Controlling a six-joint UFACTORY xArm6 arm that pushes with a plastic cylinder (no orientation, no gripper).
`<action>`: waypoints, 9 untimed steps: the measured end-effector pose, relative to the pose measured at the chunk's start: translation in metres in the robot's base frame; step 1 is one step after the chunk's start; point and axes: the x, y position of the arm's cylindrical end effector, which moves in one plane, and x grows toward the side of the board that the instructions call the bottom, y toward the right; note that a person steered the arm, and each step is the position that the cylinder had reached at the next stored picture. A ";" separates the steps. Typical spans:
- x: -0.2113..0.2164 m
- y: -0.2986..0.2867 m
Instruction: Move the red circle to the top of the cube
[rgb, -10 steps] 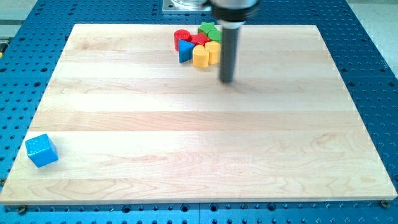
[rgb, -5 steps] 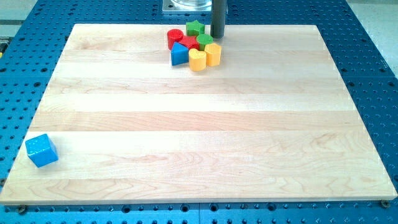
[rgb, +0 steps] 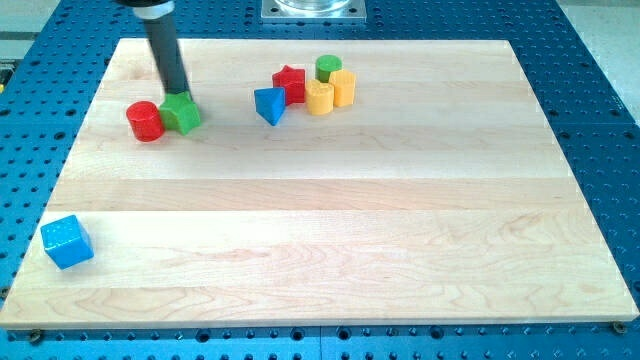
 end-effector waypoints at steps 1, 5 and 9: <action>0.057 -0.019; 0.090 -0.053; 0.113 -0.025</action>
